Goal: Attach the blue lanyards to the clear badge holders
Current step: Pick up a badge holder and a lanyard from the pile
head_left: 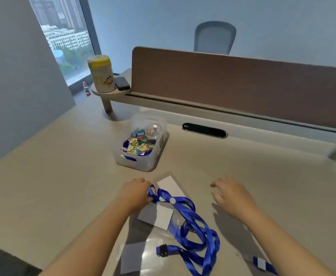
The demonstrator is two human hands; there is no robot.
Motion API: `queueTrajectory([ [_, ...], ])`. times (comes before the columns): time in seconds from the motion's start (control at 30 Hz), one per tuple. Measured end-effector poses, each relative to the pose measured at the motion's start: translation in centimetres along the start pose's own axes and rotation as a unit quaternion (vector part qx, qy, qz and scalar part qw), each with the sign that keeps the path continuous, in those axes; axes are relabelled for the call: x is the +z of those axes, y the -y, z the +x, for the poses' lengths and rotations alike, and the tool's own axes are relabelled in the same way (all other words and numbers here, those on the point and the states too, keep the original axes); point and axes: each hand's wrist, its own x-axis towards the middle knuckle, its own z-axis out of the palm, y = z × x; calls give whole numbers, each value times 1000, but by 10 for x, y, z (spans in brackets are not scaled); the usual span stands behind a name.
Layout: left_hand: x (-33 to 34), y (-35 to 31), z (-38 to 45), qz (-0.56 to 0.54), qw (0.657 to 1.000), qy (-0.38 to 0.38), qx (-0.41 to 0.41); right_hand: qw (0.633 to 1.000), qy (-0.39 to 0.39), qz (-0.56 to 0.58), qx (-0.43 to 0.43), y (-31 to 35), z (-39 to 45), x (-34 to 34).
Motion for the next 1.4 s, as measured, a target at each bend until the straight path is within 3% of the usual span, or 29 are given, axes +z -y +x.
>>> queueTrajectory([
  [0.17, 45, -3, 3, -52, 995, 58, -57, 999, 43, 17, 4, -4, 15, 34],
  [0.3, 54, -8, 5, -86, 992, 30, -84, 998, 54, 20, 4, -2, 21, 52],
  [0.47, 54, -10, 7, -157, 972, 57, -166, 998, 56, 32, -6, 9, 23, 55],
  [0.6, 47, -5, 6, -214, 960, 4, -181, 998, 45, 47, -15, 17, 20, 50],
  [0.73, 27, 2, -2, -389, 912, -35, -128, 996, 42, 69, -29, 26, 17, 47],
  [0.83, 2, 3, -11, -461, 882, -57, -84, 993, 29, 107, -37, 34, 15, 40],
  [1.03, -54, -2, -13, -453, 883, -118, -42, 976, -50, 208, -35, 44, 15, 16],
  [1.23, -107, -3, -11, -481, 861, -163, -7, 929, 17, 368, -26, 55, 17, -13],
  [1.4, -126, -2, -11, -505, 846, -171, -16, 927, -5, 373, -25, 59, 20, -33],
])
